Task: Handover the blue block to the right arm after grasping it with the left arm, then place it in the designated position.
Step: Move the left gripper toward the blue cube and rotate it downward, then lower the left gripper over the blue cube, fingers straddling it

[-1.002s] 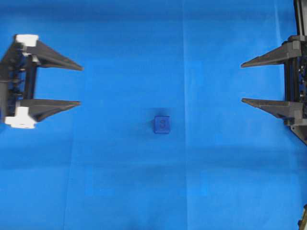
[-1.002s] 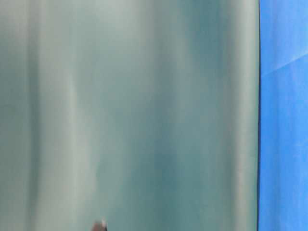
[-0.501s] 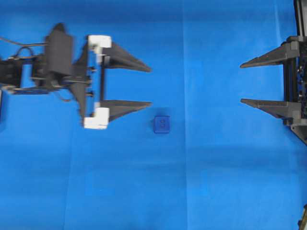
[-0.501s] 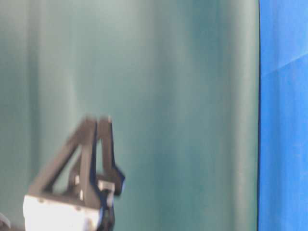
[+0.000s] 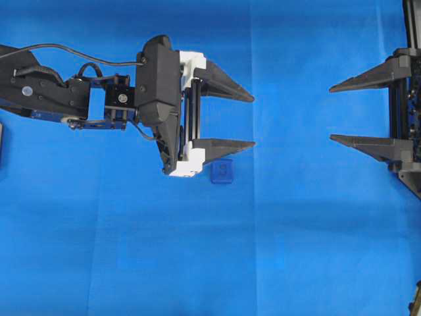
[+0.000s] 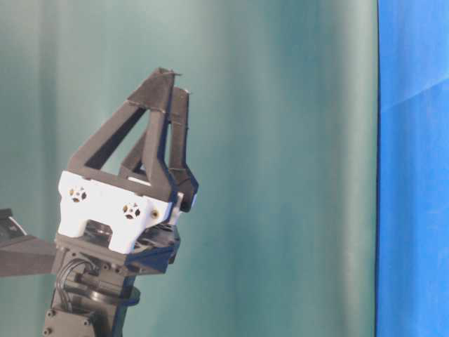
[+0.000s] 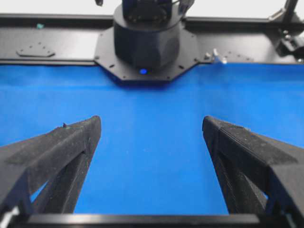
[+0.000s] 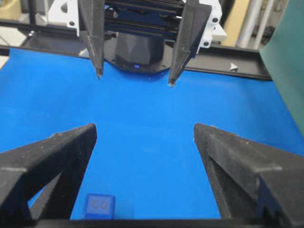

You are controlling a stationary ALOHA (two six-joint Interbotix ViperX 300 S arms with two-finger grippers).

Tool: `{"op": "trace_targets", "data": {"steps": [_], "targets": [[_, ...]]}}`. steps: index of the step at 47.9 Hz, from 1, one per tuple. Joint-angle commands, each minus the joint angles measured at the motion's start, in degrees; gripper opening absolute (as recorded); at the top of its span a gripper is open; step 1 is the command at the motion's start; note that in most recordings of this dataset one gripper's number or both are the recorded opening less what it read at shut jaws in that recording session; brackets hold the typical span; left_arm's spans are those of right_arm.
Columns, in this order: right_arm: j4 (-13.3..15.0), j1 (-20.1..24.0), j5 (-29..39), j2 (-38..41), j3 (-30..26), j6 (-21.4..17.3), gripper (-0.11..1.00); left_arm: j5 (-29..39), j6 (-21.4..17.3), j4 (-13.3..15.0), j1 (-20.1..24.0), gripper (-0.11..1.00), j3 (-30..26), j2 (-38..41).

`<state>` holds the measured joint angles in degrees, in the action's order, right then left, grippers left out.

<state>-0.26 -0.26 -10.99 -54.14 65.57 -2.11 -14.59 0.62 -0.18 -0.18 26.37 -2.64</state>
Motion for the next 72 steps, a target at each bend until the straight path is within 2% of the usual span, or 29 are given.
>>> {"op": "trace_targets", "data": {"steps": [1, 8, 16, 39, 53, 57, 72], "targets": [[0.0, -0.18, 0.0, 0.18, -1.67, 0.0, 0.97, 0.35, 0.09, 0.0, 0.35, 0.92, -1.49, -0.88], [0.0, -0.09, 0.0, 0.09, -1.67, 0.0, 0.97, 3.78, -0.09, 0.0, 0.35, 0.92, -2.37, -0.88], [0.09, -0.18, 0.62, 0.09, -1.67, 0.09, 0.97, 11.87, 0.0, 0.0, 0.35, 0.92, -5.71, -0.09], [0.09, -0.18, 2.46, 0.09, -1.85, 0.09, 0.97, 51.94, 0.26, 0.0, -0.53, 0.92, -25.75, 8.35], [0.09, -0.18, 2.81, 0.18, -1.93, 0.09, 0.97, 69.26, 0.09, -0.09, -0.88, 0.92, -35.6, 12.92], [0.09, -0.18, 2.99, 0.26, -1.93, 0.09, 0.97, 71.28, 0.26, -0.26, -0.88, 0.92, -36.91, 13.54], [0.09, -0.09, 3.43, 0.35, -1.93, 0.09, 0.97, 71.19, 0.35, -0.26, -0.88, 0.92, -37.27, 13.71]]}}
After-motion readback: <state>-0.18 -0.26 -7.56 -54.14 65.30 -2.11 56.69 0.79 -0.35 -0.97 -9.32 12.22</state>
